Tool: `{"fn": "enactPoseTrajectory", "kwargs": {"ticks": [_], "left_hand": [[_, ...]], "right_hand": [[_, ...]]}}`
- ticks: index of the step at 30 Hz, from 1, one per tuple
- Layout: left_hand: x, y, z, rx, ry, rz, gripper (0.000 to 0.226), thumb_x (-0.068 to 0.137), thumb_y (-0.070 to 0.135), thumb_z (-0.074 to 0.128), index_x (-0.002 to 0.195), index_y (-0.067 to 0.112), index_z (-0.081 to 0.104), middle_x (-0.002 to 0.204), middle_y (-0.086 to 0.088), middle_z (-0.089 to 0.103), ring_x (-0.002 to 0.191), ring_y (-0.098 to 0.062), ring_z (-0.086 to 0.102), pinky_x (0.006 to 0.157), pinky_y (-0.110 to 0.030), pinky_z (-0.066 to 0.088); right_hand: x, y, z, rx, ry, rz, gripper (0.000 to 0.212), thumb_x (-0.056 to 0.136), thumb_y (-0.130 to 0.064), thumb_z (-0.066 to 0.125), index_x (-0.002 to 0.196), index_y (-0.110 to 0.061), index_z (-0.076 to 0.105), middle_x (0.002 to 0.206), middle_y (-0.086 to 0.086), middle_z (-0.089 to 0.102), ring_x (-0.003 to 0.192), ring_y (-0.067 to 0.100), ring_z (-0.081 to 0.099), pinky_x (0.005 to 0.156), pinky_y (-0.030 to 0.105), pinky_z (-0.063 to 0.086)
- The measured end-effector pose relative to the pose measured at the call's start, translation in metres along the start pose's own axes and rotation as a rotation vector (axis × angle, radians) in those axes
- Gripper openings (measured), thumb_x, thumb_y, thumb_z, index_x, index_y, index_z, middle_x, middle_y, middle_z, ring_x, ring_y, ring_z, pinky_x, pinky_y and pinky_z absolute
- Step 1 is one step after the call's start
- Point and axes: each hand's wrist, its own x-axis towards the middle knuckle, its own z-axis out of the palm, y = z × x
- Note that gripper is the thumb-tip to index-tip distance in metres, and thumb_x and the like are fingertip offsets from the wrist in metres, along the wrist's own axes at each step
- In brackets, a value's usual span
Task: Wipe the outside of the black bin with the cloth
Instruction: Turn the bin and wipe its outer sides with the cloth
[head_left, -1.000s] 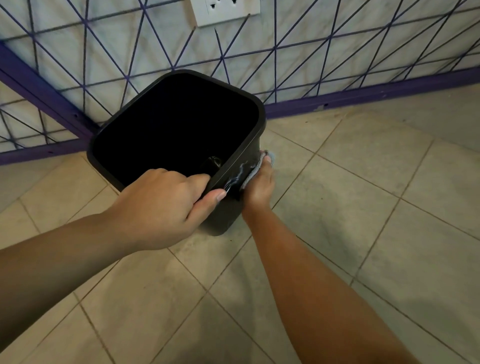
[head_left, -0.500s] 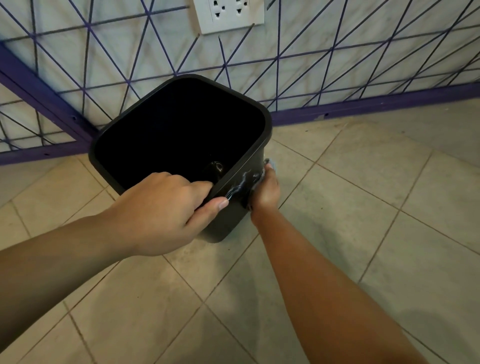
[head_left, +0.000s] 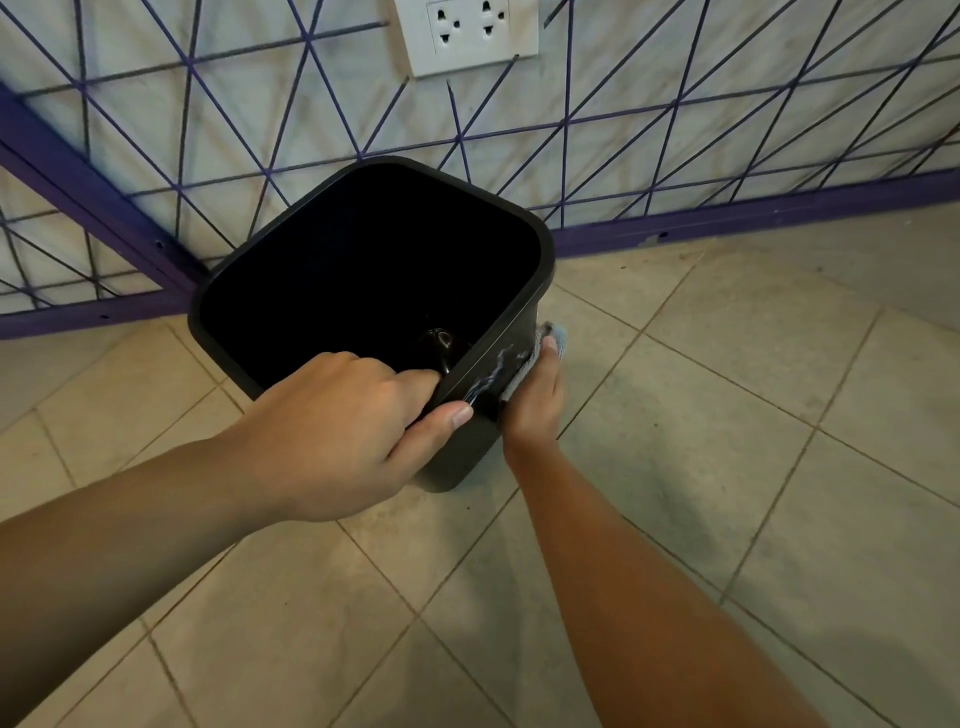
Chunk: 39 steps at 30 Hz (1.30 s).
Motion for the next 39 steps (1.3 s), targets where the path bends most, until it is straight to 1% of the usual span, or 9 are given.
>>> {"fn": "enactPoseTrajectory", "kwargs": {"ticks": [3, 7, 11, 18, 22, 27, 30, 36, 39], "left_hand": [[0.0, 0.0, 0.0, -0.01, -0.005, 0.002, 0.038, 0.098, 0.057, 0.021, 0.066, 0.038, 0.028, 0.046, 0.009, 0.038, 0.038, -0.008, 0.043, 0.039, -0.022, 0.033], [0.001, 0.0, 0.001, 0.028, 0.002, -0.014, 0.038, 0.098, 0.058, 0.016, 0.069, 0.036, 0.03, 0.047, 0.011, 0.036, 0.037, -0.007, 0.041, 0.039, -0.018, 0.029], [0.002, 0.0, -0.001, -0.003, -0.01, -0.034, 0.041, 0.096, 0.059, 0.014, 0.068, 0.036, 0.033, 0.046, 0.008, 0.041, 0.038, -0.009, 0.045, 0.039, -0.024, 0.035], [0.003, 0.001, -0.001, -0.005, -0.005, -0.037, 0.04, 0.096, 0.059, 0.017, 0.065, 0.036, 0.028, 0.047, 0.009, 0.041, 0.039, -0.009, 0.044, 0.041, -0.02, 0.031], [0.002, 0.0, -0.002, -0.021, -0.005, -0.032, 0.039, 0.098, 0.058, 0.018, 0.066, 0.038, 0.029, 0.046, 0.008, 0.042, 0.039, -0.008, 0.046, 0.04, -0.022, 0.036], [0.003, -0.001, -0.002, -0.051, -0.018, -0.034, 0.039, 0.097, 0.06, 0.017, 0.068, 0.037, 0.032, 0.051, 0.011, 0.044, 0.045, -0.007, 0.049, 0.045, -0.018, 0.035], [0.004, -0.001, -0.004, -0.04, -0.011, -0.032, 0.041, 0.098, 0.058, 0.02, 0.063, 0.037, 0.029, 0.046, 0.009, 0.04, 0.041, -0.008, 0.045, 0.044, -0.016, 0.025], [0.005, -0.001, -0.001, -0.037, -0.02, -0.045, 0.042, 0.095, 0.062, 0.015, 0.068, 0.037, 0.034, 0.05, 0.011, 0.042, 0.044, -0.007, 0.047, 0.045, -0.02, 0.034], [0.006, 0.0, -0.003, -0.057, -0.03, -0.069, 0.048, 0.095, 0.063, 0.015, 0.066, 0.032, 0.037, 0.05, 0.008, 0.045, 0.043, -0.007, 0.048, 0.044, -0.022, 0.037]], "right_hand": [[0.011, -0.006, -0.001, 0.017, -0.002, 0.007, 0.048, 0.111, -0.049, 0.038, 0.141, -0.015, 0.055, 0.136, 0.012, 0.064, 0.131, 0.028, 0.059, 0.119, 0.044, 0.044], [-0.002, -0.002, 0.009, -0.027, 0.007, -0.083, 0.095, 0.081, -0.08, 0.043, 0.153, -0.018, 0.05, 0.147, 0.011, 0.058, 0.136, 0.028, 0.057, 0.119, 0.05, 0.045], [0.008, -0.009, 0.005, -0.023, -0.018, -0.039, 0.073, 0.094, -0.068, 0.041, 0.145, -0.018, 0.056, 0.141, 0.011, 0.063, 0.133, 0.028, 0.06, 0.123, 0.053, 0.041], [0.013, 0.02, 0.003, -0.073, 0.031, -0.098, 0.098, 0.079, -0.089, 0.041, 0.151, -0.023, 0.053, 0.149, 0.012, 0.055, 0.138, 0.03, 0.056, 0.119, 0.053, 0.045], [0.005, -0.01, 0.004, -0.043, 0.027, 0.001, 0.081, 0.098, -0.07, 0.041, 0.16, -0.018, 0.043, 0.156, 0.013, 0.05, 0.142, 0.032, 0.052, 0.115, 0.045, 0.044], [0.018, 0.034, 0.002, -0.127, 0.037, -0.184, 0.109, 0.077, -0.102, 0.033, 0.148, -0.023, 0.054, 0.148, 0.013, 0.057, 0.14, 0.033, 0.054, 0.121, 0.059, 0.041], [0.044, 0.042, -0.008, -0.152, 0.049, -0.066, 0.133, 0.058, -0.112, 0.031, 0.154, -0.022, 0.051, 0.153, 0.012, 0.054, 0.145, 0.034, 0.05, 0.124, 0.058, 0.037], [0.008, 0.026, 0.004, -0.224, 0.076, -0.158, 0.098, 0.082, -0.091, 0.032, 0.146, -0.021, 0.055, 0.144, 0.014, 0.058, 0.139, 0.034, 0.054, 0.119, 0.058, 0.042], [0.033, 0.043, -0.008, -0.291, 0.087, -0.136, 0.112, 0.076, -0.092, 0.023, 0.146, -0.012, 0.057, 0.143, 0.018, 0.059, 0.137, 0.039, 0.055, 0.118, 0.061, 0.043]]}}
